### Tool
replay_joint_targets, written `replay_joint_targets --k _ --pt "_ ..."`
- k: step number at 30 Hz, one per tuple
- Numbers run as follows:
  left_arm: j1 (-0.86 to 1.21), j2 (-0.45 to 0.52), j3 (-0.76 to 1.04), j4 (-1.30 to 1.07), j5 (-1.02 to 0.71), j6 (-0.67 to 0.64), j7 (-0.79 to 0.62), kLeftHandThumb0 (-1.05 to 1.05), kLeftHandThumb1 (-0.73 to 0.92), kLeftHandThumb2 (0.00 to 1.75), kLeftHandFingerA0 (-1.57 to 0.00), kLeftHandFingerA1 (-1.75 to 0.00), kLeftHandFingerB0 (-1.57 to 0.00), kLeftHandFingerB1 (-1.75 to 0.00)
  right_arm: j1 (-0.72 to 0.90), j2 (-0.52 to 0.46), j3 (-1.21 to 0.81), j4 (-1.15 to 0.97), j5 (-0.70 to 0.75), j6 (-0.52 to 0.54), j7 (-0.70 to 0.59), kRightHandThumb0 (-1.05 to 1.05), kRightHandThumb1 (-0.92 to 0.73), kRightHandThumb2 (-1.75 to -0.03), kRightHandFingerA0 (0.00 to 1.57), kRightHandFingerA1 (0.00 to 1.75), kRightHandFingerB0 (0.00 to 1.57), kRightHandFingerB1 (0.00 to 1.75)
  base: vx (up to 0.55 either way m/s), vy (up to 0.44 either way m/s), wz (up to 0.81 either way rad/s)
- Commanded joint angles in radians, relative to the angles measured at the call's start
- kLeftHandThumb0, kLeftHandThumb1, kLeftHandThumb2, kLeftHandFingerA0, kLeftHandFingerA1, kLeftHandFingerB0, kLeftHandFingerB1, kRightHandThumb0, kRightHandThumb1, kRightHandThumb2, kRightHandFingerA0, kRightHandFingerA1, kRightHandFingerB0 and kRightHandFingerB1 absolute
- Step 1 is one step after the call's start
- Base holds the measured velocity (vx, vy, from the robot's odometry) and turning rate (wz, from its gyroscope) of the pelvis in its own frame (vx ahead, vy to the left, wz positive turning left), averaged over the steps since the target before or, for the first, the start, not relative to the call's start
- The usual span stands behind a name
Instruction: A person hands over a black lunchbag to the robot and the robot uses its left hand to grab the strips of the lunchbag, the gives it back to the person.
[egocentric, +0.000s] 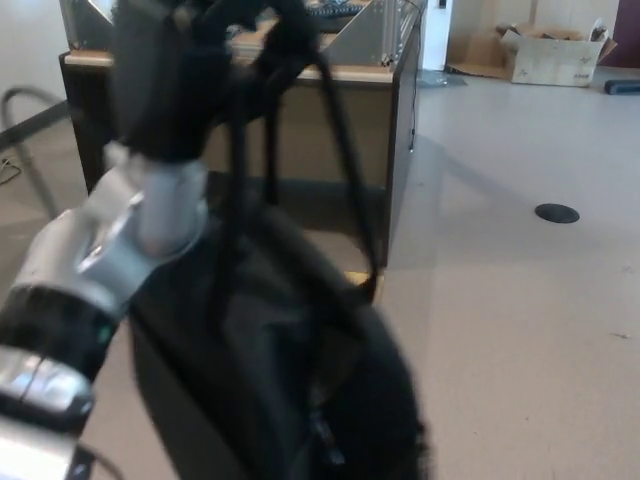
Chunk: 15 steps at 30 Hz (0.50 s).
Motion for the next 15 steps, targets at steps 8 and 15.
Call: replay_joint_targets --k 8,15 --pt "-0.328 -0.121 -0.155 0.256 0.071 0.18 0.001 -0.19 0.53 0.53 -0.75 -1.75 -0.65 -1.62 -0.023 -0.016 -0.001 0.002 0.003 0.008 0.009 -0.44 -0.5 -0.87 0.38 0.56 0.49 0.59 0.0 0.0 0.0" --pt "-0.313 -0.136 -0.184 0.248 0.062 0.181 0.025 -0.15 0.55 0.54 -0.73 -1.75 -0.52 -1.72 -0.017 -0.013 0.005 0.008 0.0 0.003 0.007 -0.45 -0.5 -0.87 0.38 0.56 0.49 0.59 0.0 0.0 0.0"
